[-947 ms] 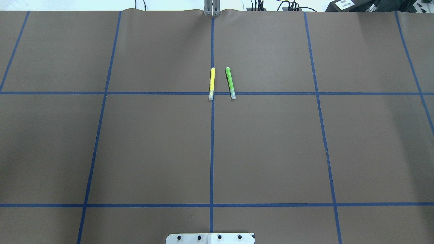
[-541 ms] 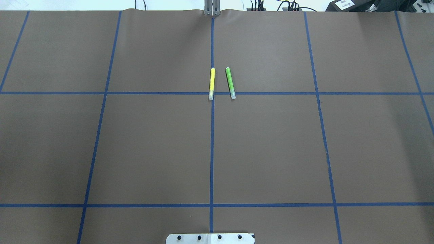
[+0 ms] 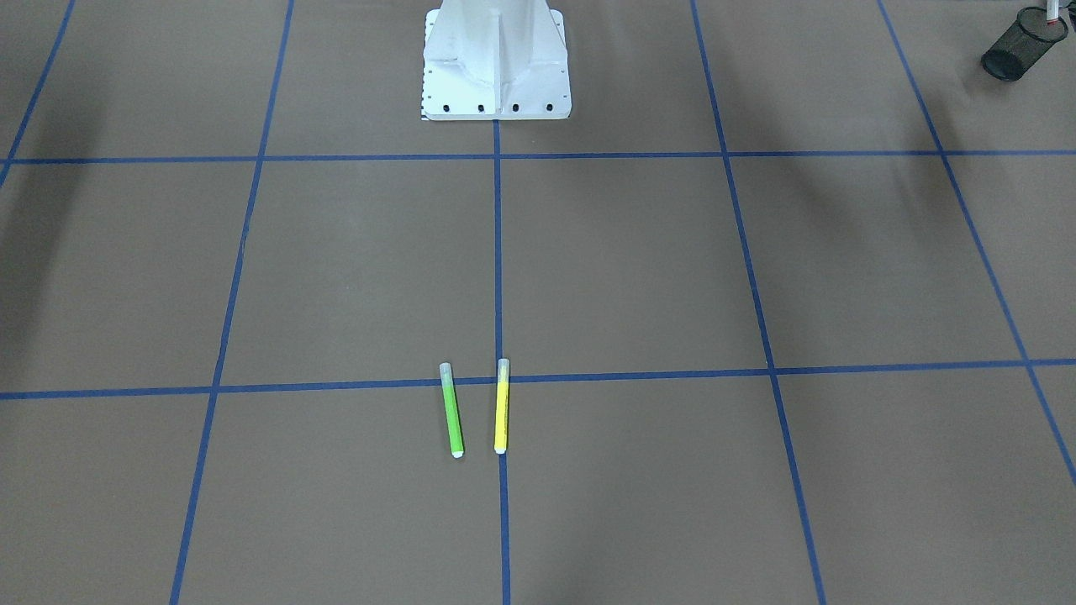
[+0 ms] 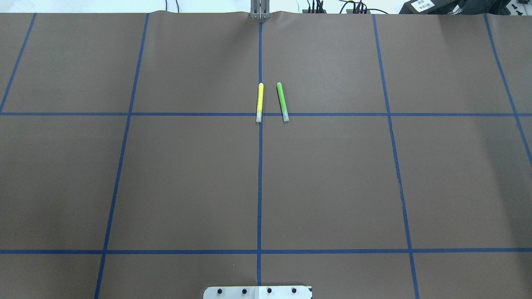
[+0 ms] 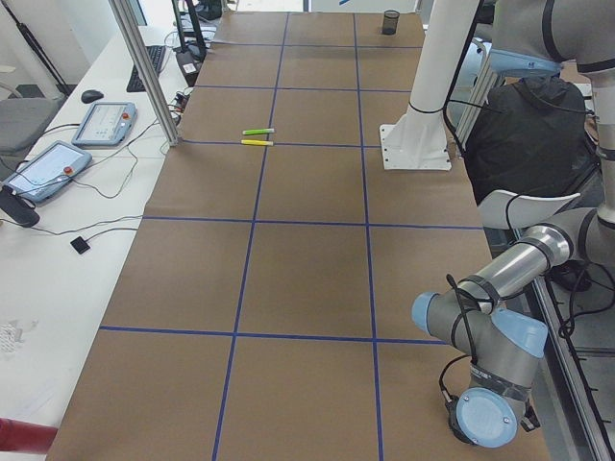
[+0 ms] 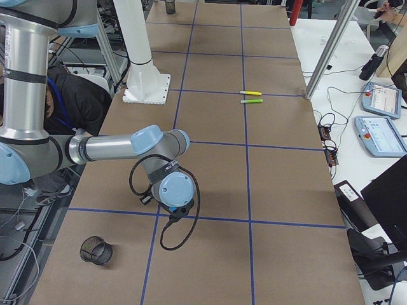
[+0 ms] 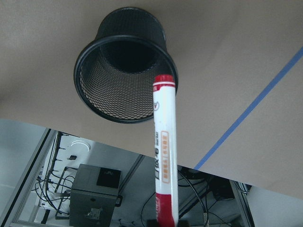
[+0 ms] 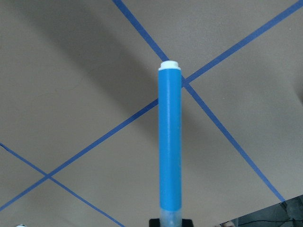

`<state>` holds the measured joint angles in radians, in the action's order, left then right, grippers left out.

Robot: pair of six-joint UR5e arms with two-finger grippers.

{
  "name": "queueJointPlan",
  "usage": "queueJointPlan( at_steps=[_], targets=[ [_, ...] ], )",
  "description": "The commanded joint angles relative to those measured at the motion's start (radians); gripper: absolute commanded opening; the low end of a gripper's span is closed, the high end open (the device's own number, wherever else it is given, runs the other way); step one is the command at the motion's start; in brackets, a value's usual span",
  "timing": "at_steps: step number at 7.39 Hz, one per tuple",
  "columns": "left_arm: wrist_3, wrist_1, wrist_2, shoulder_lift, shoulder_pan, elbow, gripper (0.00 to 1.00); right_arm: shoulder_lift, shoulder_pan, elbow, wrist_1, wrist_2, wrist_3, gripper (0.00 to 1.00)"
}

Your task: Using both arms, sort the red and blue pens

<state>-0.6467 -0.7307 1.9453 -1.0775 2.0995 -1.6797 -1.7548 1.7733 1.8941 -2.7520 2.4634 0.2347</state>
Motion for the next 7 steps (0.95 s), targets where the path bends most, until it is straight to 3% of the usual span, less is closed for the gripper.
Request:
queueJointPlan(
  at_steps=[1, 7],
  targets=[
    [0.001, -0.007, -0.005, -0.045, 0.002, 0.070, 0.00, 0.000, 0.000, -0.001, 0.000, 0.000, 0.000, 0.00],
    [-0.004, -0.004, -0.006, -0.084, 0.002, 0.213, 0.00, 0.000, 0.009, 0.000, 0.002, -0.001, 0.002, 0.00]
  ],
)
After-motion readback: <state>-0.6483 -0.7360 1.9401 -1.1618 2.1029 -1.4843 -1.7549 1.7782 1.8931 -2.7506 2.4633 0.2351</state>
